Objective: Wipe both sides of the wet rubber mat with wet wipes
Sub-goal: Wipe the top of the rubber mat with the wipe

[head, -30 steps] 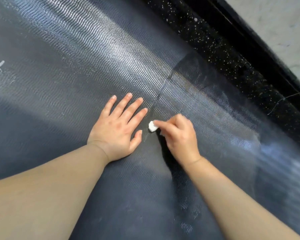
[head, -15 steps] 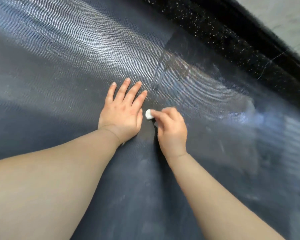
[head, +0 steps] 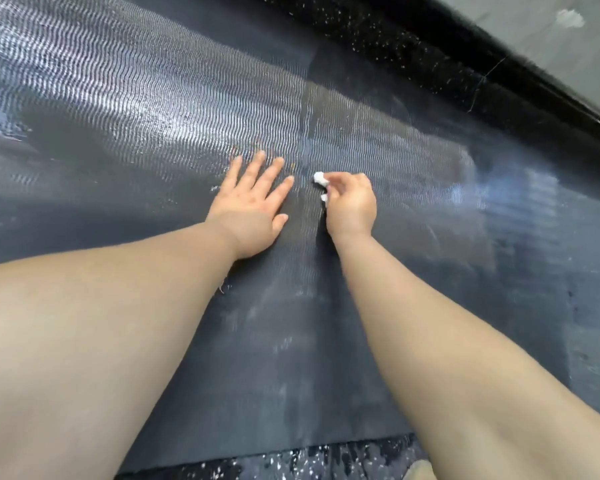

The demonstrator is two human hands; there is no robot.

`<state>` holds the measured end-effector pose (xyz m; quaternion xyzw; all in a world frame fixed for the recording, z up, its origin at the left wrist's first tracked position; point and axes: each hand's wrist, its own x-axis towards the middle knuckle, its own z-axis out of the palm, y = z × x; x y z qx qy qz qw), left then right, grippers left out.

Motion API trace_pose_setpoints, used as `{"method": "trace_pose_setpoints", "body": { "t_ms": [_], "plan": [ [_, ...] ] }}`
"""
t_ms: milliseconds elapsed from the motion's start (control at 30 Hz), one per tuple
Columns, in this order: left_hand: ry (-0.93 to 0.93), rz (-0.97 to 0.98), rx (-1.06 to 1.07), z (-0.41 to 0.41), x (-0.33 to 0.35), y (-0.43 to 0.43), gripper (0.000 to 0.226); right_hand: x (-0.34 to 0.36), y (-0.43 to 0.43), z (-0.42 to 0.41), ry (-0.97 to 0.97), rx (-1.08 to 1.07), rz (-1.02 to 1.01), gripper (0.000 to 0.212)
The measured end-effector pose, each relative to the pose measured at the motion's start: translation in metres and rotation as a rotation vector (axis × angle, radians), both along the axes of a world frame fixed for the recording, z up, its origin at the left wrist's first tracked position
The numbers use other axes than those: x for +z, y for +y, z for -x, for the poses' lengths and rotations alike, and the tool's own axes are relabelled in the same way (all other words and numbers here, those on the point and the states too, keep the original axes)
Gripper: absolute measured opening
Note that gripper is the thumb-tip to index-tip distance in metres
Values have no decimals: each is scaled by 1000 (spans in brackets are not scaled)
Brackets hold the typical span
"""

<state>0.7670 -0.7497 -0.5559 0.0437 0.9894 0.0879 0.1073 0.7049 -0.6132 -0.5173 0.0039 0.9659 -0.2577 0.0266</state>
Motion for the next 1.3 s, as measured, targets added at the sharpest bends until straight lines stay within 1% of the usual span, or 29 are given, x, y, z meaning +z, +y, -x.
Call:
{"method": "trace_pose_setpoints", "body": {
  "t_ms": [33,100,200,333,400,467,533,600,667,733,800,900,967,1067,1167,1233,1300],
  "plan": [
    [22,-18,-11,-8,-1,-1,63,-3,-4,-6,20,14,-46,19],
    [58,-52,-7,-22,0,-1,62,-3,-4,-36,20,126,-111,20],
    [67,-30,-11,-38,1,2,62,3,17,-108,5,322,-106,24],
    [55,0,-53,-54,1,1,61,13,59,-198,-107,449,-138,35],
    [52,7,-85,-62,2,0,62,19,69,-210,-166,547,-132,36],
    [55,8,-102,-69,2,-1,63,25,68,-191,-168,601,-119,32],
    [52,-3,-109,-72,3,-3,63,27,55,-153,-108,499,-94,29],
    [48,-9,-112,-72,4,-4,63,23,37,-105,-24,303,-40,27],
    [39,-9,-113,-71,4,-5,63,15,18,-63,-37,135,2,24],
    [34,-5,-116,-71,4,-5,63,3,9,-48,-67,70,-54,25],
    [40,-17,-112,-72,4,-5,62,-4,6,-63,-38,79,-107,26],
    [45,-40,-80,-77,5,-3,59,0,19,-131,30,277,-83,28],
    [37,-31,-65,-85,7,1,58,6,39,-183,-22,393,-77,30],
    [23,-2,-72,-99,8,6,59,16,72,-252,-161,512,-73,37],
    [19,25,-107,-110,8,4,60,29,93,-273,-217,634,-69,40],
    [18,37,-129,-114,6,1,61,33,93,-250,-179,582,6,41],
    [7,48,-154,-118,7,-1,62,33,82,-212,-148,417,83,36]
  ]
}}
